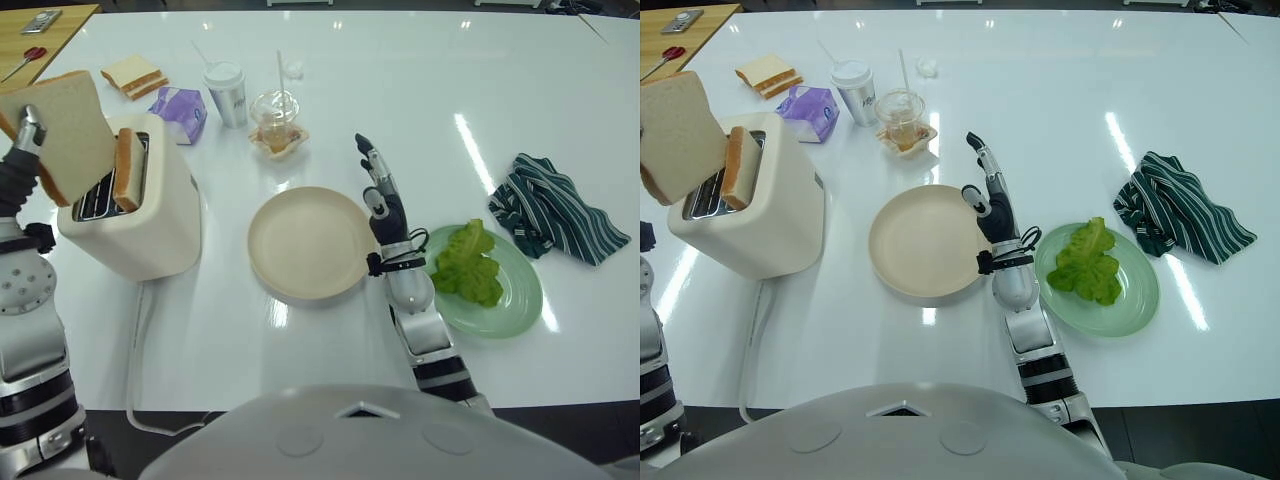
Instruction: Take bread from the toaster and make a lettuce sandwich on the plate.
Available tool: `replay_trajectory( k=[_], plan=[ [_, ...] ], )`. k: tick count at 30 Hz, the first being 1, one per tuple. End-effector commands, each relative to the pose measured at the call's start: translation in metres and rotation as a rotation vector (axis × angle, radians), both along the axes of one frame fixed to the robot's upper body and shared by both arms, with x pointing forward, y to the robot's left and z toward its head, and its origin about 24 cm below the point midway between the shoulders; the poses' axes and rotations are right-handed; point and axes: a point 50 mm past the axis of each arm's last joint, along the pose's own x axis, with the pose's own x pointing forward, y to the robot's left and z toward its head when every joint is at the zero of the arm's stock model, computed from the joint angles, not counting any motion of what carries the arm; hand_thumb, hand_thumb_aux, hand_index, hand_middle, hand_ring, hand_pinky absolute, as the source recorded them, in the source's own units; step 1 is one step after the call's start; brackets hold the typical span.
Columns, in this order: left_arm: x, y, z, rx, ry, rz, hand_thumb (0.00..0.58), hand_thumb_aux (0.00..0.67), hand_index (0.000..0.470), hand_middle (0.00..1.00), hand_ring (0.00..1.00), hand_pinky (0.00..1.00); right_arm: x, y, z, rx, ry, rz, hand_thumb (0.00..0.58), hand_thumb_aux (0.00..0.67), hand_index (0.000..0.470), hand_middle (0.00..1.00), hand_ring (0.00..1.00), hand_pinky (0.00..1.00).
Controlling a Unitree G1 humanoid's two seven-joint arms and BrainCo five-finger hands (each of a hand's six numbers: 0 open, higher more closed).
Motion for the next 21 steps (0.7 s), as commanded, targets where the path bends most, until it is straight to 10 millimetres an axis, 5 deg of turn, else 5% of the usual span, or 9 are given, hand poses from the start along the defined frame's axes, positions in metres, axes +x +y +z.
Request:
replay_trajectory(
  k=[1, 12, 21],
  plan=[
    [0.002, -0.011, 0.032, -0.067, -0.105, -0.138, 0.58, 0.67, 0.47, 0.0, 0.0, 0.0, 0.001, -0.002, 0.002, 0.005, -0.006, -0.01, 0.0, 0.0, 0.0, 0.0, 0.0, 0.0],
    [0.019, -0.086, 0.03, -0.263, 0.021, -0.602, 0.58, 0.67, 0.47, 0.0, 0.0, 0.0, 0.014, -0.042, 0.028, 0.005, -0.102, -0.123, 0.0, 0.0, 0.0, 0.0, 0.0, 0.0],
    [0.043, -0.156, -0.085, -0.474, 0.463, -0.787, 0.58, 0.67, 0.47, 0.0, 0.0, 0.0, 0.018, -0.057, 0.044, -0.02, -0.168, -0.167, 0.0, 0.0, 0.0, 0.0, 0.0, 0.0]
  ],
)
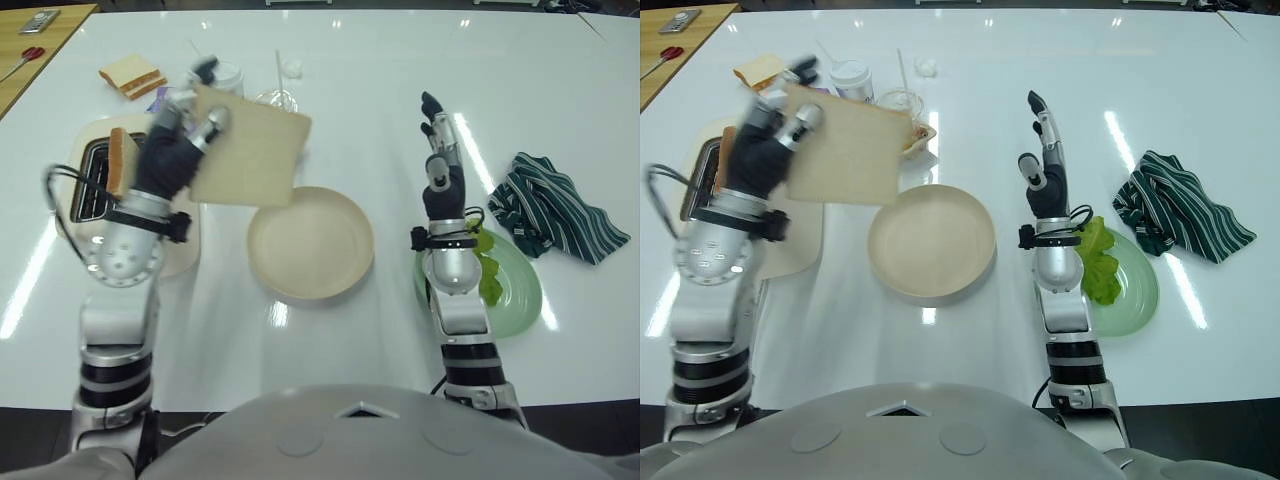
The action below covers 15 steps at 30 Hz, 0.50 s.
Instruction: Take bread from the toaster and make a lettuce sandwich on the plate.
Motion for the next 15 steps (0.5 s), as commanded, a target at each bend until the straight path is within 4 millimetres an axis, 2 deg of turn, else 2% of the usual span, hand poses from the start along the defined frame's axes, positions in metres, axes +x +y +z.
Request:
replay_trajectory(
  k=[1, 5, 8, 13, 14, 15],
  plan=[
    [0.001, -0.024, -0.048, -0.006, 0.163, -0.066, 0.58, 0.67, 0.47, 0.0, 0.0, 0.0, 0.001, 0.0, 0.006, 0.0, -0.019, 0.005, 0.0, 0.0, 0.0, 0.0, 0.0, 0.0],
    [0.004, -0.038, -0.084, 0.016, 0.26, -0.091, 0.58, 0.67, 0.47, 0.0, 0.0, 0.0, 0.0, 0.0, 0.008, -0.005, -0.028, 0.002, 0.0, 0.0, 0.0, 0.0, 0.0, 0.0],
    [0.008, -0.041, -0.102, 0.053, 0.302, -0.086, 0.58, 0.67, 0.47, 0.0, 0.0, 0.0, 0.0, 0.0, 0.009, -0.009, -0.032, 0.007, 0.0, 0.0, 0.0, 0.0, 0.0, 0.0],
    [0.008, -0.048, -0.113, 0.129, 0.307, -0.097, 0.58, 0.67, 0.47, 0.0, 0.0, 0.0, -0.001, 0.0, 0.01, -0.018, -0.034, 0.009, 0.0, 0.0, 0.0, 0.0, 0.0, 0.0],
    [0.008, -0.049, -0.113, 0.141, 0.301, -0.101, 0.565, 0.562, 0.394, 0.0, 0.0, 0.0, -0.001, -0.001, 0.01, -0.02, -0.035, 0.007, 0.0, 0.0, 0.0, 0.0, 0.0, 0.0],
    [0.007, -0.05, -0.114, 0.155, 0.296, -0.105, 0.498, 0.418, 0.293, 0.0, 0.0, 0.0, -0.001, -0.001, 0.01, -0.021, -0.035, 0.006, 0.0, 0.0, 0.0, 0.0, 0.0, 0.0]
  ],
)
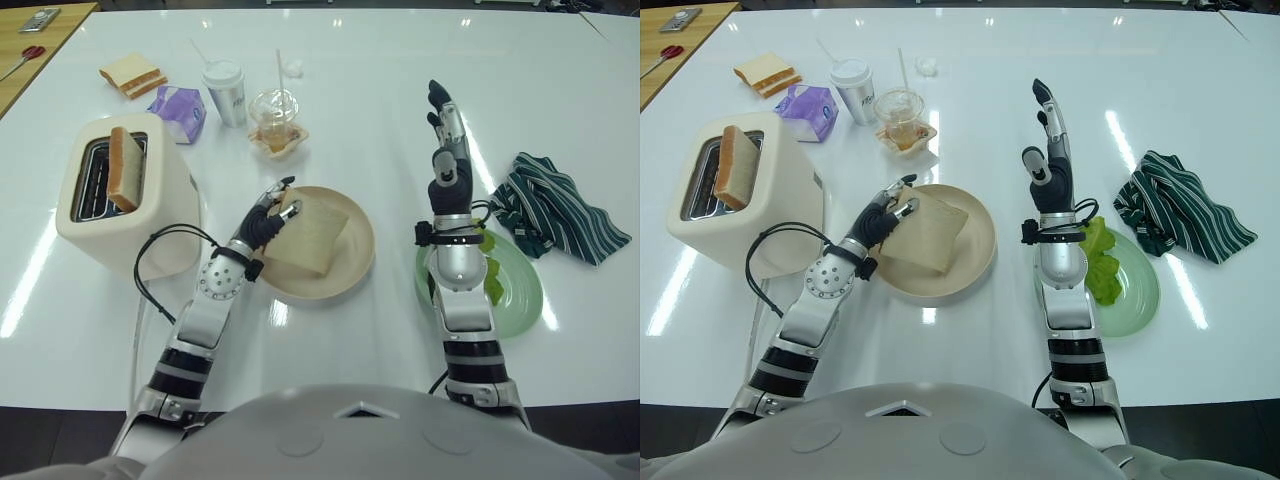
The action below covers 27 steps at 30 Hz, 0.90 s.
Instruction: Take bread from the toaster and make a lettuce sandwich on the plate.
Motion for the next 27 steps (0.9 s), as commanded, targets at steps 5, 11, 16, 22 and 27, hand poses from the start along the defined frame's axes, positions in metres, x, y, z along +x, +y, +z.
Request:
replay_trajectory(
  k=[5, 11, 16, 22, 27],
  plan=[
    [-0.002, -0.008, -0.002, 0.064, -0.03, -0.039, 0.0, 0.0, 0.0, 0.0, 0.0, 0.0, 0.0, -0.008, 0.006, -0.049, -0.019, -0.006, 0.0, 0.0, 0.0, 0.0, 0.0, 0.0],
    [-0.002, -0.005, 0.013, 0.077, -0.096, 0.008, 0.0, 0.0, 0.0, 0.0, 0.0, 0.0, -0.011, -0.064, 0.018, -0.289, -0.035, -0.13, 0.0, 0.0, 0.0, 0.0, 0.0, 0.0],
    [-0.004, 0.007, 0.039, 0.079, -0.231, 0.105, 0.0, 0.0, 0.0, 0.0, 0.0, 0.0, -0.03, -0.125, 0.011, -0.735, -0.053, -0.258, 0.0, 0.0, 0.0, 0.0, 0.0, 0.0],
    [-0.008, 0.018, 0.067, 0.036, -0.365, 0.182, 0.0, 0.0, 0.0, 0.0, 0.0, 0.0, -0.058, -0.168, -0.054, -1.326, 0.048, -0.073, 0.0, 0.0, 0.0, 0.0, 0.0, 0.0],
    [-0.008, 0.029, 0.064, 0.049, -0.354, 0.212, 0.0, 0.0, 0.0, 0.0, 0.0, 0.0, -0.063, -0.176, -0.074, -1.435, 0.054, 0.042, 0.0, 0.0, 0.0, 0.0, 0.0, 0.0]
  ],
)
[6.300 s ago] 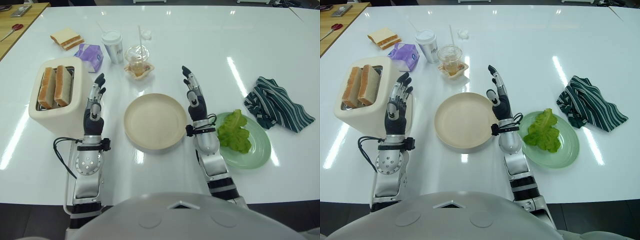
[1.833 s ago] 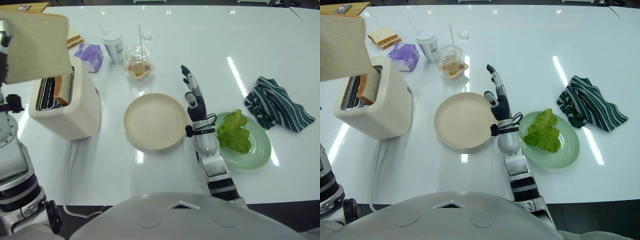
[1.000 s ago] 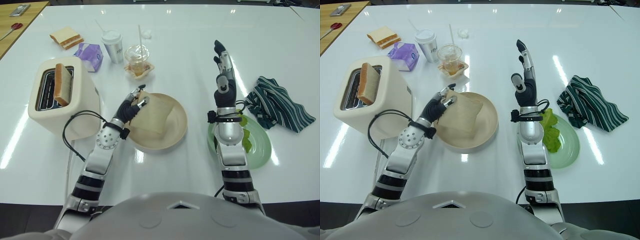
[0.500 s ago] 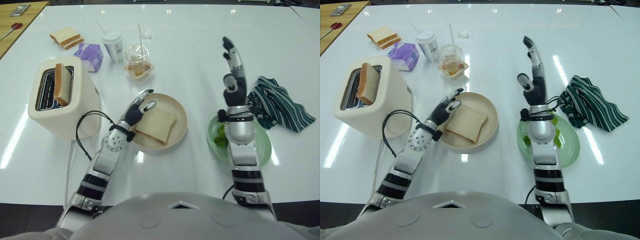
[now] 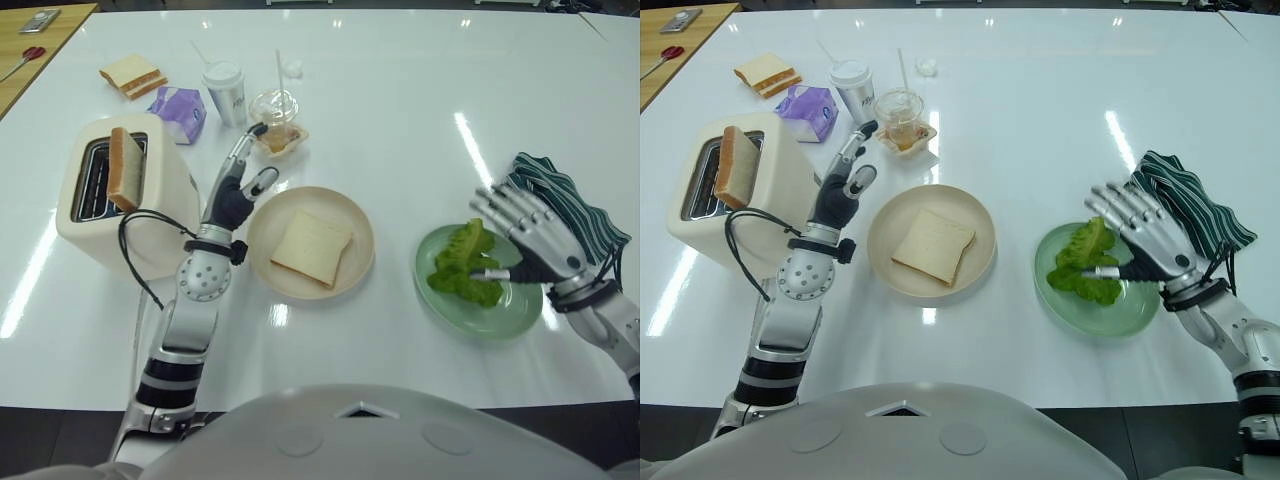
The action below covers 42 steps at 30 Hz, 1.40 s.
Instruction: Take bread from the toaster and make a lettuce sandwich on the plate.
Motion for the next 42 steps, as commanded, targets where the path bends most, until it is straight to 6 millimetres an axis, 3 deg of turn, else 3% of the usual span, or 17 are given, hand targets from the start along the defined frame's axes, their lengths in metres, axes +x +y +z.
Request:
replay_trajectory(
  k=[1, 3, 4, 5, 9, 12, 18, 21, 22, 29, 36, 39, 42],
  plan=[
    [-0.002, 0.011, -0.002, 0.002, 0.011, 0.042, 0.0, 0.0, 0.0, 0.0, 0.0, 0.0, 0.0, -0.003, -0.01, -0.067, 0.042, 0.081, 0.0, 0.0, 0.0, 0.0, 0.0, 0.0],
    [-0.002, 0.014, -0.002, 0.007, 0.007, 0.053, 0.0, 0.0, 0.0, 0.0, 0.0, 0.0, 0.001, -0.005, -0.012, -0.069, 0.044, 0.092, 0.0, 0.0, 0.0, 0.0, 0.0, 0.0],
    [-0.002, 0.014, -0.002, 0.011, 0.007, 0.053, 0.0, 0.0, 0.0, 0.0, 0.0, 0.0, 0.001, -0.005, -0.013, -0.069, 0.045, 0.099, 0.062, 0.037, 0.026, 0.0, 0.0, 0.0],
    [-0.001, 0.014, -0.002, 0.014, 0.005, 0.054, 0.0, 0.0, 0.0, 0.0, 0.0, 0.0, 0.001, -0.004, -0.014, -0.067, 0.046, 0.105, 0.168, 0.105, 0.074, 0.0, 0.0, 0.0],
    [0.0, 0.016, -0.002, 0.024, 0.001, 0.069, 0.0, 0.0, 0.0, 0.0, 0.0, 0.0, 0.004, 0.0, -0.014, -0.053, 0.036, 0.131, 0.275, 0.184, 0.129, 0.0, 0.0, 0.0],
    [0.0, 0.016, -0.003, 0.025, 0.004, 0.073, 0.0, 0.0, 0.0, 0.0, 0.0, 0.0, 0.007, 0.003, -0.013, -0.04, 0.038, 0.15, 0.291, 0.197, 0.138, 0.0, 0.0, 0.0],
    [0.001, 0.017, -0.005, 0.029, 0.01, 0.074, 0.0, 0.0, 0.0, 0.0, 0.0, 0.0, 0.008, 0.004, -0.016, -0.039, 0.079, 0.158, 0.379, 0.276, 0.194, 0.0, 0.0, 0.0],
    [0.001, 0.019, -0.006, 0.031, 0.012, 0.077, 0.0, 0.0, 0.0, 0.0, 0.0, 0.0, 0.008, 0.005, -0.017, -0.037, 0.085, 0.163, 0.501, 0.423, 0.297, 0.0, 0.0, 0.0],
    [0.001, 0.019, -0.006, 0.031, 0.012, 0.078, 0.0, 0.0, 0.0, 0.0, 0.0, 0.0, 0.008, 0.006, -0.017, -0.036, 0.085, 0.166, 0.58, 0.67, 0.47, 0.0, 0.0, 0.0],
    [0.001, 0.021, -0.008, 0.031, 0.017, 0.081, 0.0, 0.0, 0.0, 0.0, 0.0, 0.0, 0.01, 0.009, -0.014, -0.015, 0.058, 0.178, 0.58, 0.67, 0.47, 0.0, 0.0, 0.0],
    [0.001, 0.021, -0.008, 0.03, 0.015, 0.081, 0.0, 0.0, 0.0, 0.0, 0.0, 0.0, 0.016, 0.013, 0.008, 0.066, -0.055, 0.191, 0.58, 0.67, 0.47, 0.0, 0.0, 0.0],
    [0.001, 0.021, -0.006, 0.028, 0.006, 0.083, 0.0, 0.0, 0.0, 0.0, 0.0, 0.0, 0.021, 0.027, 0.023, 0.102, -0.102, 0.25, 0.58, 0.67, 0.47, 0.0, 0.0, 0.0],
    [-0.001, 0.022, -0.002, 0.025, -0.004, 0.086, 0.0, 0.0, 0.0, 0.0, 0.0, 0.0, 0.029, 0.056, 0.036, 0.097, -0.095, 0.374, 0.58, 0.67, 0.47, 0.0, 0.0, 0.0]
  ],
)
